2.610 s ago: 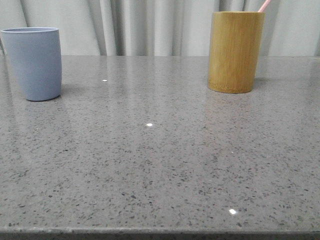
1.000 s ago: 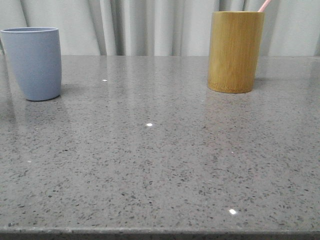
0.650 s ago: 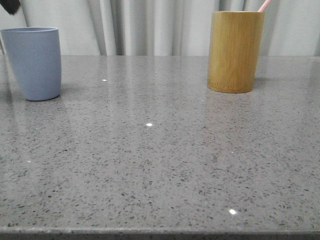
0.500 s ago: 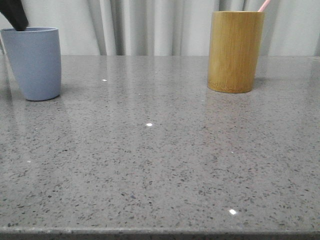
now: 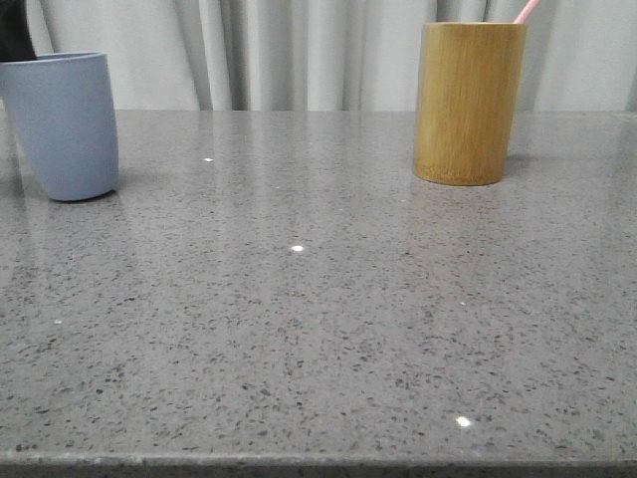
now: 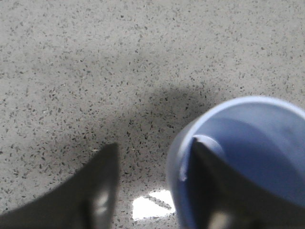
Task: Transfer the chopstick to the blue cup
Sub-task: 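Lower the left gripper onto the light blue cup rim and grasp it, then carry the blue cup with the left gripper toward the bamboo cup, set down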
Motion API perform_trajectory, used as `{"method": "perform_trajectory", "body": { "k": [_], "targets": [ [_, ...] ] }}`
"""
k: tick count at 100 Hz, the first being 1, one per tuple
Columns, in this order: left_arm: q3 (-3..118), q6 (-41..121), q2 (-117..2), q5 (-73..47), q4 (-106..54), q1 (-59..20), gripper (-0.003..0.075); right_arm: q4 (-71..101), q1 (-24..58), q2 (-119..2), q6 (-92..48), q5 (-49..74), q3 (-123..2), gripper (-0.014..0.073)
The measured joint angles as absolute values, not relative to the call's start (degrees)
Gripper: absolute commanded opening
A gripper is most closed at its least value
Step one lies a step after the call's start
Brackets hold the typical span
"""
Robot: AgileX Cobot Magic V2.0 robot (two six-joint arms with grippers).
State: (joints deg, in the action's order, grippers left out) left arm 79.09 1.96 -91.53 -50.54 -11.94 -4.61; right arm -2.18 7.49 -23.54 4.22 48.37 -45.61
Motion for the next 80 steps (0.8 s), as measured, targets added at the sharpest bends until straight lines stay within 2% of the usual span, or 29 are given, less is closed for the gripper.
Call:
{"method": "perform_trajectory", "body": {
  "k": [4,47,80],
  "targets": [
    [79.1,2.0,-91.5,-50.4,-12.3,-4.6,-0.0021,-2.2,7.5,-23.5,4.2,48.4,-45.6,0.0581],
    [81.0,2.6,-91.5,-53.2,-13.9,-4.9,-0.0019,-2.2,7.5,-23.5,4.2,48.4,-45.6,0.0581],
    [89.5,4.1,-91.8,-54.9,-12.6,-16.0,-0.0019,-2.2,7.5,-23.5,4.2,48.4,-45.6,0.0581]
  ]
}}
